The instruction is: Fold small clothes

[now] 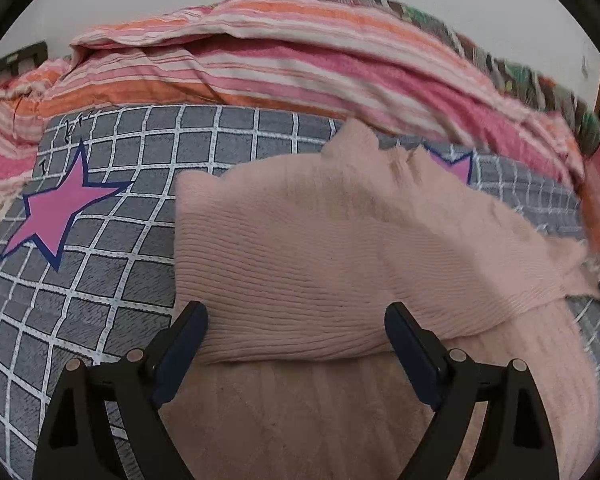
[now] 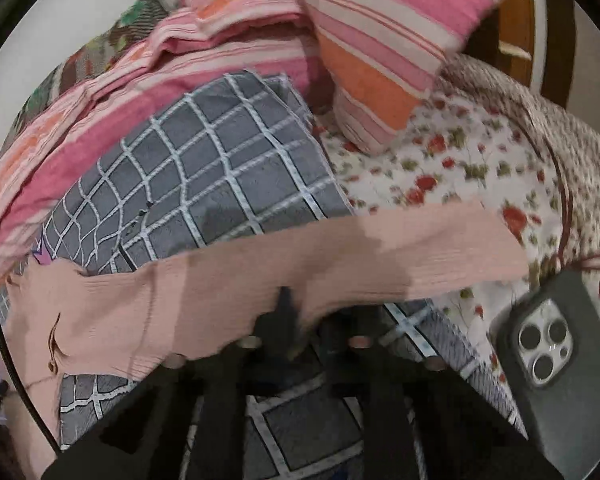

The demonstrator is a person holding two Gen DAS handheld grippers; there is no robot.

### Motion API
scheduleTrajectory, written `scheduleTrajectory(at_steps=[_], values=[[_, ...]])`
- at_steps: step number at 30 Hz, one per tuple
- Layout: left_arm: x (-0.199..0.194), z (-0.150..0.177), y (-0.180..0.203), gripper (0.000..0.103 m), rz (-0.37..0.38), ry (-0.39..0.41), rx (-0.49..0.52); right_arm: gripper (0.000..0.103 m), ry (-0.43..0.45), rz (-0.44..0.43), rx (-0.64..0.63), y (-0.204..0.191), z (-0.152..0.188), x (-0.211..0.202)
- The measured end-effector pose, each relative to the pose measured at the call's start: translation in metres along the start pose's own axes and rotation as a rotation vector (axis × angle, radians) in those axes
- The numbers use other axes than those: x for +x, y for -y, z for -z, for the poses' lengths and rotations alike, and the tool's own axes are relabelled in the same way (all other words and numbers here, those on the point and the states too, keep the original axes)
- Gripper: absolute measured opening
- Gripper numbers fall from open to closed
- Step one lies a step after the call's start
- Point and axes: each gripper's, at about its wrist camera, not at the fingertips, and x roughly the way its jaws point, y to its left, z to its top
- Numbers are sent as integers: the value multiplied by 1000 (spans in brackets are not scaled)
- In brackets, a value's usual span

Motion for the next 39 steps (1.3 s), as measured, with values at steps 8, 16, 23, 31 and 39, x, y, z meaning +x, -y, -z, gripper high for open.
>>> scheduleTrajectory(at_steps=[8,16,23,31,39], values=[[-26,1,-50,90,78,75,-201,6,214,108,-246,-91,-8,-65],[-50,7,-114,90,-42,145,-307,5,315,77,-560,-278,18,-116],[-56,12,-148,90,-80,153,-367,7,207,-214,-759,-437,99,-103],[-56,9,-130,90,-47,158,-302,64,27,-446,-680,-438,136,-66],[-61,-5,-68,90,174,142,-168,66,182,-265,-575,-323,112,-82]])
